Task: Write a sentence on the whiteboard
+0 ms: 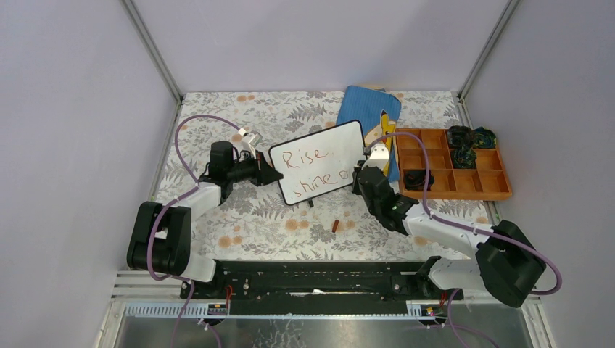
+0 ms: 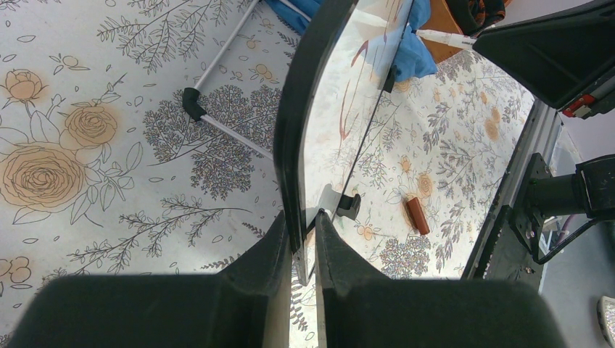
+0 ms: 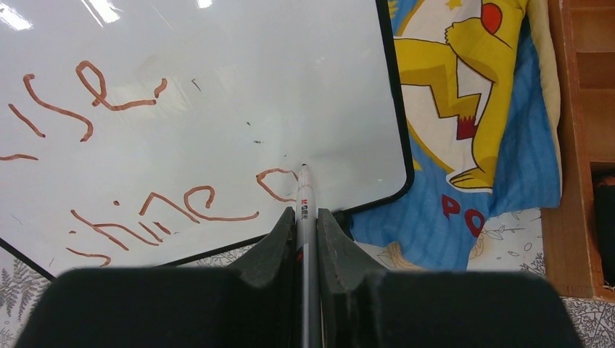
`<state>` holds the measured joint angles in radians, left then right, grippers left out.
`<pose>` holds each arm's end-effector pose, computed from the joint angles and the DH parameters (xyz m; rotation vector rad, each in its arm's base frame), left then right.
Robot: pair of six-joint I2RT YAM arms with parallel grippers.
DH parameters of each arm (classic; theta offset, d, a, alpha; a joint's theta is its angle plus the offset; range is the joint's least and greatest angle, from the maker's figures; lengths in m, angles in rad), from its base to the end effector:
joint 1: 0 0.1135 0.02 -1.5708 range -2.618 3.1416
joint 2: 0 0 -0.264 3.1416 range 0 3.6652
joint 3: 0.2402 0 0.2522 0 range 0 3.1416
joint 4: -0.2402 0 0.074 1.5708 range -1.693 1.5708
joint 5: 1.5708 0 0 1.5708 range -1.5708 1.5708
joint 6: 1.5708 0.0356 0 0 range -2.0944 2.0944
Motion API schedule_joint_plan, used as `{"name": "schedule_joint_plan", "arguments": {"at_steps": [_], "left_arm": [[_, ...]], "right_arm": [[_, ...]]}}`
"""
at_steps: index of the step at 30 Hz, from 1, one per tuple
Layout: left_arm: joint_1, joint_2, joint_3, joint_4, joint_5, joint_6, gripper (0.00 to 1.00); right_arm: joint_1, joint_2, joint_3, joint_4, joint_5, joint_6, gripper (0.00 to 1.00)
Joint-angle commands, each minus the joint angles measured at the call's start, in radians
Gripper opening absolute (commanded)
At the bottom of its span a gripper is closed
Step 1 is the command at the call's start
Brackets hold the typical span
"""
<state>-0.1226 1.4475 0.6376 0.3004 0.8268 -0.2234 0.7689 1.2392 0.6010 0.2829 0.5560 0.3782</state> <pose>0.2802 -0.0609 0.1916 0.4136 2.0244 -1.0668 0.2030 0.1703 0.2291 0.0012 1.8785 0.2537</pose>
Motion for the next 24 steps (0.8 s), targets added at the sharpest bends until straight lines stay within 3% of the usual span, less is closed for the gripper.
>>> {"name": "schedule_joint_plan", "arguments": {"at_steps": [1, 24], "left_arm": [[0.000, 0.016, -0.024, -0.100, -0.120, 0.073, 0.00], [0.000, 0.020, -0.021, -0.102, -0.121, 0.073, 0.00]], "right_arm": [[-0.010, 0.015, 0.035, 0.057, -0.013, 0.016, 0.00], [-0.010, -0.015, -0.067, 0.028, -0.031, 0.073, 0.00]]}}
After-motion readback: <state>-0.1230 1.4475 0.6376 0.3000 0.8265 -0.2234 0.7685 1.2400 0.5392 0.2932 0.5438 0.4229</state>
